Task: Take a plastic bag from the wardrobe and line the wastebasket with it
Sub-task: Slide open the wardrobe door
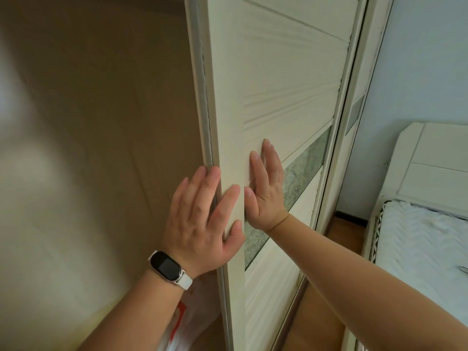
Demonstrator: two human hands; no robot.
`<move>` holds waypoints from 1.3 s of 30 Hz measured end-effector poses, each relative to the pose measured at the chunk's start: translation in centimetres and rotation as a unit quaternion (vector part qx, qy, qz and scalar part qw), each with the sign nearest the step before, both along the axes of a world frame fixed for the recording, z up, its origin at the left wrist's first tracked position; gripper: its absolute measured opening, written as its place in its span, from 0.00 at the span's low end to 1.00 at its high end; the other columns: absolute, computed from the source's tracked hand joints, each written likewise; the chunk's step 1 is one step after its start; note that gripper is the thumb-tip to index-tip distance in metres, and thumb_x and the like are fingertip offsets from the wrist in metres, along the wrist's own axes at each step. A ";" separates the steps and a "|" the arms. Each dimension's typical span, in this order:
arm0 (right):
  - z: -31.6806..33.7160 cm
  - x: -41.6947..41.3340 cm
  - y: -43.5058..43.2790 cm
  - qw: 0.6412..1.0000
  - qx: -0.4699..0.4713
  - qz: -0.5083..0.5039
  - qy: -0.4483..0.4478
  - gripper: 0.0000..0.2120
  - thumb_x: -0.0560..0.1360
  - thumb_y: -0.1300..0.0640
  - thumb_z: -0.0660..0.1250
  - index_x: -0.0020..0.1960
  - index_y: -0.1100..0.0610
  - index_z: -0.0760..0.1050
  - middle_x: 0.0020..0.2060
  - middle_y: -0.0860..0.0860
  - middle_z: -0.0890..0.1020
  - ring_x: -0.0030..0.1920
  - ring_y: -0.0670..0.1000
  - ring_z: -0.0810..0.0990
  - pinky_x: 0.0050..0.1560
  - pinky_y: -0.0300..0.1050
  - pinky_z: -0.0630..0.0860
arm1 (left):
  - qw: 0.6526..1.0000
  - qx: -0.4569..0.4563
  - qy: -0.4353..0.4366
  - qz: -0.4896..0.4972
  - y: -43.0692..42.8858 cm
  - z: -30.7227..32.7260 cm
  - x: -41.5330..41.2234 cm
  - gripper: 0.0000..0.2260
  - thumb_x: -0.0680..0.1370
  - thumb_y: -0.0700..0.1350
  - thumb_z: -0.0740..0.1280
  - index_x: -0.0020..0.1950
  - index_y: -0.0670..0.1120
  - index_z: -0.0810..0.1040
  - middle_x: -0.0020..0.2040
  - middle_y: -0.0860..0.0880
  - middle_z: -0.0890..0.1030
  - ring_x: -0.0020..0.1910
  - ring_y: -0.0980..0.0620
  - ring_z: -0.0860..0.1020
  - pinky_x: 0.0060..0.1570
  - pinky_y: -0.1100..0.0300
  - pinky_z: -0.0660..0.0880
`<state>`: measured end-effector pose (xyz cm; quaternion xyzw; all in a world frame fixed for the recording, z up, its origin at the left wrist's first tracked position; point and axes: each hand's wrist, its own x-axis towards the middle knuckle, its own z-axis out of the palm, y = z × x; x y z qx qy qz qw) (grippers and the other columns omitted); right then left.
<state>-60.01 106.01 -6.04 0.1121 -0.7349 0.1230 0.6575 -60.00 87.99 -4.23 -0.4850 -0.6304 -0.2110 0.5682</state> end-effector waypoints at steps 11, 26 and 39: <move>0.0 -1.2 4.4 0.999 -0.013 -0.016 -0.025 0.27 0.83 0.45 0.46 0.79 0.51 0.49 0.75 0.61 0.58 0.74 0.66 0.61 0.71 0.67 0.62 | 1.000 0.006 0.013 -0.024 5.0 -0.2 -2.3 0.27 0.71 0.51 0.67 0.68 0.45 0.68 0.73 0.43 0.57 0.73 0.41 0.60 0.69 0.40 0.63; -0.2 -0.5 5.1 0.988 -0.087 -0.070 -0.102 0.27 0.83 0.45 0.41 0.80 0.53 0.45 0.75 0.63 0.56 0.76 0.65 0.57 0.72 0.68 0.61 | 0.996 0.019 0.018 -0.087 7.8 -0.2 -3.9 0.26 0.71 0.50 0.67 0.68 0.46 0.69 0.74 0.43 0.59 0.73 0.41 0.60 0.70 0.43 0.60; -0.7 -2.6 10.3 0.991 -0.079 -0.073 -0.080 0.27 0.83 0.43 0.41 0.80 0.50 0.45 0.75 0.61 0.57 0.76 0.64 0.58 0.72 0.67 0.61 | 0.994 0.028 0.025 -0.101 12.8 -0.5 -5.6 0.26 0.70 0.49 0.66 0.68 0.46 0.69 0.73 0.43 0.59 0.73 0.41 0.60 0.70 0.42 0.62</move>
